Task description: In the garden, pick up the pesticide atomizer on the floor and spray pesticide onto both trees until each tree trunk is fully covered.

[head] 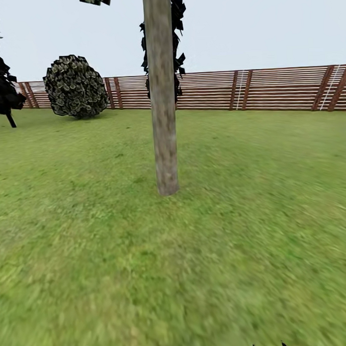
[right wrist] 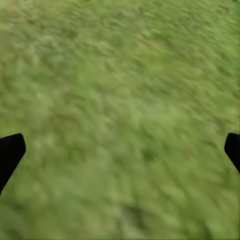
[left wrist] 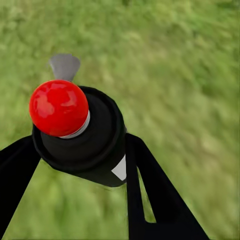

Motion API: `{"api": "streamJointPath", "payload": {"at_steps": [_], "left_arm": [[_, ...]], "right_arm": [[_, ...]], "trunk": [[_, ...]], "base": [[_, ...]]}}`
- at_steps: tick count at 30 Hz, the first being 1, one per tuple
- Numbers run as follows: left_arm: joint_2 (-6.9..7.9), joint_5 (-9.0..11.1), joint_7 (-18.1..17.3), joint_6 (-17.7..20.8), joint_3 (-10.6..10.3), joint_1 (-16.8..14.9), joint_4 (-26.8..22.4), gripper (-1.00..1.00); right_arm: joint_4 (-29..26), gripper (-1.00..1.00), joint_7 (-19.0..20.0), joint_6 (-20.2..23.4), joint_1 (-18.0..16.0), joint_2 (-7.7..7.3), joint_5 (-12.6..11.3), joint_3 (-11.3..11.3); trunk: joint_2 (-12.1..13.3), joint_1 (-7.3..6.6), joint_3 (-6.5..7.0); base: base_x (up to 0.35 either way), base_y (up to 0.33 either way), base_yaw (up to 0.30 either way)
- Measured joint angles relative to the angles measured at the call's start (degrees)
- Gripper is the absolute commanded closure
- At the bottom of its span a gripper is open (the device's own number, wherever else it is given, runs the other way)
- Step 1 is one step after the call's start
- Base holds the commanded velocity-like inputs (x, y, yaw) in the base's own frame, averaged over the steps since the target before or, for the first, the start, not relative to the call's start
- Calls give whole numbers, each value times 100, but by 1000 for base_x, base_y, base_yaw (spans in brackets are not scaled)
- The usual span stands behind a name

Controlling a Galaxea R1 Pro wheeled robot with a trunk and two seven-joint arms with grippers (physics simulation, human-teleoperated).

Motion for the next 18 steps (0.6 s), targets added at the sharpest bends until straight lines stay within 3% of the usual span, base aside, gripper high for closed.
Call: {"api": "streamJointPath", "payload": {"at_steps": [18], "left_arm": [[0, 1, 0, 0, -1, 0, 7, 100]], "right_arm": [[0, -100, 0, 0, 0, 0, 0, 0]], "trunk": [[0, 0, 0]], "base": [[340, 0, 0]]}}
